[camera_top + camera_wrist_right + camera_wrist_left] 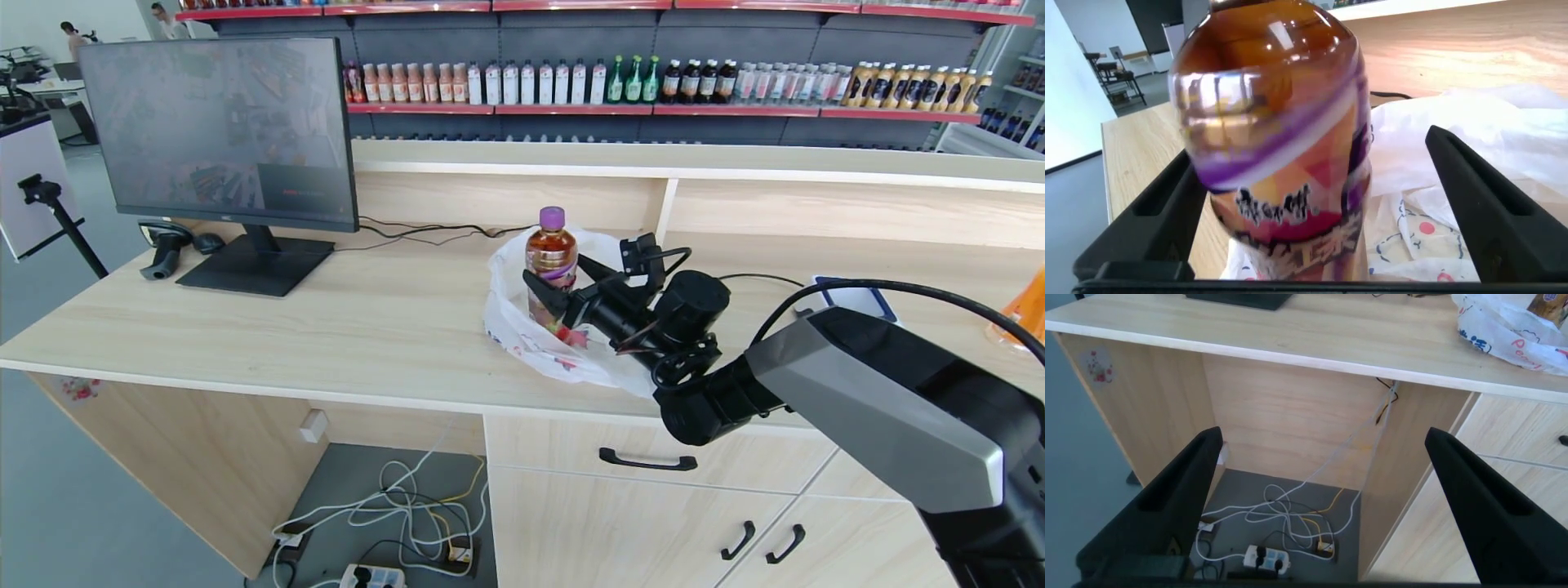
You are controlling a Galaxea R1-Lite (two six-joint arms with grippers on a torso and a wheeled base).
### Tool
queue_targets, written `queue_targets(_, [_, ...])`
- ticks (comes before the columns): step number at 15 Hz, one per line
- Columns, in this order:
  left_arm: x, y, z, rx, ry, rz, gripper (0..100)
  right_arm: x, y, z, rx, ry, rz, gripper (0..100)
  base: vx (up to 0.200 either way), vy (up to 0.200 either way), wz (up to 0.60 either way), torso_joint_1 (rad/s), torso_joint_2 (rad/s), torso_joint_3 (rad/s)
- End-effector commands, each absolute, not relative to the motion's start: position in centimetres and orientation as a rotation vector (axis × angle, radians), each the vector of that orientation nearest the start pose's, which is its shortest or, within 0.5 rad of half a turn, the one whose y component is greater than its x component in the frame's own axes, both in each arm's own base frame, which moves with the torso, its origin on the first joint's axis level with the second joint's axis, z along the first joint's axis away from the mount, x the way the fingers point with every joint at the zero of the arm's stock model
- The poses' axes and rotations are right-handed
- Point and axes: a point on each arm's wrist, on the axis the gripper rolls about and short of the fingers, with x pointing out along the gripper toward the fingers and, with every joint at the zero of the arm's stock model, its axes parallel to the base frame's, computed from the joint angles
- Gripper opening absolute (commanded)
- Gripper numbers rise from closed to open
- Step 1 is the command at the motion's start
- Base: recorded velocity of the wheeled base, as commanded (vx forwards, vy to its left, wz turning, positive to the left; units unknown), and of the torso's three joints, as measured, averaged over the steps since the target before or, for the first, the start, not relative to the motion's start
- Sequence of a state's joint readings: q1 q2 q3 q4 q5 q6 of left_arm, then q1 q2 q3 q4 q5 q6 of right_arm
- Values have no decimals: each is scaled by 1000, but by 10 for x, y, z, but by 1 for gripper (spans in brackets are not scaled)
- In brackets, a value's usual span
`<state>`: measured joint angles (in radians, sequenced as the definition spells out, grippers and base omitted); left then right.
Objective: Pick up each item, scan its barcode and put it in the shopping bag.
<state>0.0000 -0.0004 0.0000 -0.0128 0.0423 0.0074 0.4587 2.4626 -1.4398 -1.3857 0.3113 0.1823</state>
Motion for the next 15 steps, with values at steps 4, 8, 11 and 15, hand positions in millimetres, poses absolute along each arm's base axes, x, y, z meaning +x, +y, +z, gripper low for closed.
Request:
queue_targets(4, [-23, 1, 77, 6, -12, 43, 100, 431, 220, 115, 199, -301, 793, 100, 0, 0, 0, 0, 0, 0])
queue_targets(8, [-23, 1, 77, 6, -12, 43, 100, 430, 220, 118, 198, -305, 790, 100, 0, 0, 0, 0, 0, 0])
queue_targets(11, [-23, 1, 77, 6, -12, 45, 100, 429, 216, 123, 193, -346, 786, 100, 0, 0, 0, 0, 0, 0])
queue_targets(15, [-23, 1, 77, 6, -12, 45, 100, 425, 203, 129, 185, -362, 763, 100, 0, 0, 0, 0, 0, 0])
